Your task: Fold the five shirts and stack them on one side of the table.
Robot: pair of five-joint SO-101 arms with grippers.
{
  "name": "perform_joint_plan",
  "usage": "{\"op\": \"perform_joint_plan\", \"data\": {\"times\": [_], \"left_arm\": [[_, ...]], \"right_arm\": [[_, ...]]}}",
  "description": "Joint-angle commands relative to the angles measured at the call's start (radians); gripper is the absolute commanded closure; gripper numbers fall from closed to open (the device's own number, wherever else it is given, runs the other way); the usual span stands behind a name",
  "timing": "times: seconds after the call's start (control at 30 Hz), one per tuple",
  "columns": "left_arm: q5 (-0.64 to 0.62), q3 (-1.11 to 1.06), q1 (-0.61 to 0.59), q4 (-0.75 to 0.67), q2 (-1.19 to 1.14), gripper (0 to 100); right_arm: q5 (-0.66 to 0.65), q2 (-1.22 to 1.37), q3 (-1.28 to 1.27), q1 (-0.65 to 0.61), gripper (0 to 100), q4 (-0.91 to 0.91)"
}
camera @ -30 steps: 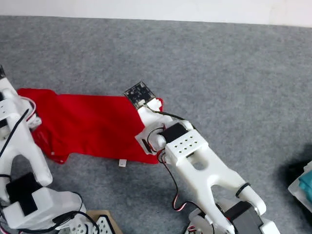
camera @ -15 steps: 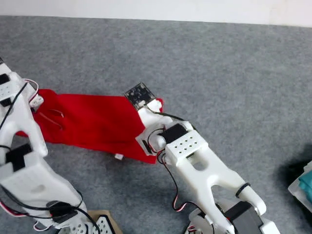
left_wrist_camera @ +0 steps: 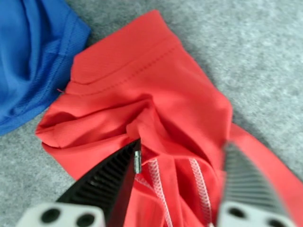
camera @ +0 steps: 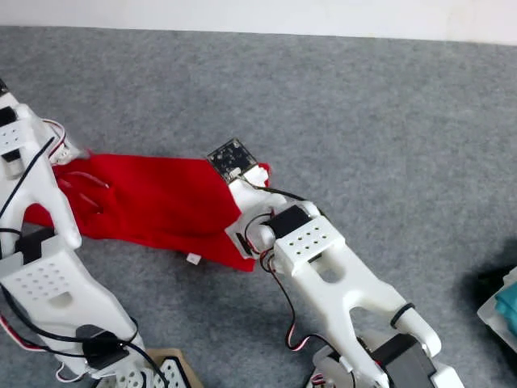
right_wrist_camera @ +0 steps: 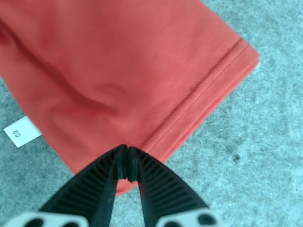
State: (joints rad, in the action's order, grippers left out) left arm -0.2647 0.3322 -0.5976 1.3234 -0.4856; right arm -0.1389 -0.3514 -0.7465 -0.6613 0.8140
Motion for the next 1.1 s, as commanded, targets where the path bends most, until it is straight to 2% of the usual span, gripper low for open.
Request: {"op": "perform_joint_plan", "data": {"times": [0.0,0.2,0.33,0.43,0.53,0.57,0.6,0.67,0.7,0.87,1.07], "left_arm": [[-0.005,0.082,0.024,0.051,0.012,57],[-0.002,0.243,0.007,0.218,0.012,57],[0.000,0.433,-0.010,0.405,0.013,59],[0.000,0.496,-0.031,0.446,0.018,73],[0.002,0.475,-0.056,0.446,0.050,99],[0.002,0.452,-0.056,0.446,0.067,100],[0.002,0.424,-0.056,0.446,0.084,95],[0.003,0.343,-0.051,0.446,0.130,97],[0.014,0.283,-0.047,0.446,0.157,100],[0.110,-0.087,0.031,0.437,0.403,100],[0.167,-0.573,0.050,0.186,0.800,99]], "right_arm": [[0.003,-0.016,0.010,0.005,99.2,-0.015],[0.003,-0.016,0.008,0.005,99.2,-0.015],[0.003,-0.016,0.008,0.005,99.2,-0.015],[0.003,-0.016,0.008,0.005,99.2,-0.015],[0.003,-0.016,0.008,0.005,99.2,-0.015],[0.003,-0.016,0.008,0.007,99.2,-0.015],[0.003,-0.016,0.008,0.007,99.2,-0.015],[0.003,-0.016,0.008,0.007,99.2,-0.015],[0.003,-0.015,0.008,0.007,99.2,-0.015],[0.003,-0.013,0.008,0.007,99.2,-0.016],[0.003,-0.015,0.008,0.010,99.2,-0.016]]}}
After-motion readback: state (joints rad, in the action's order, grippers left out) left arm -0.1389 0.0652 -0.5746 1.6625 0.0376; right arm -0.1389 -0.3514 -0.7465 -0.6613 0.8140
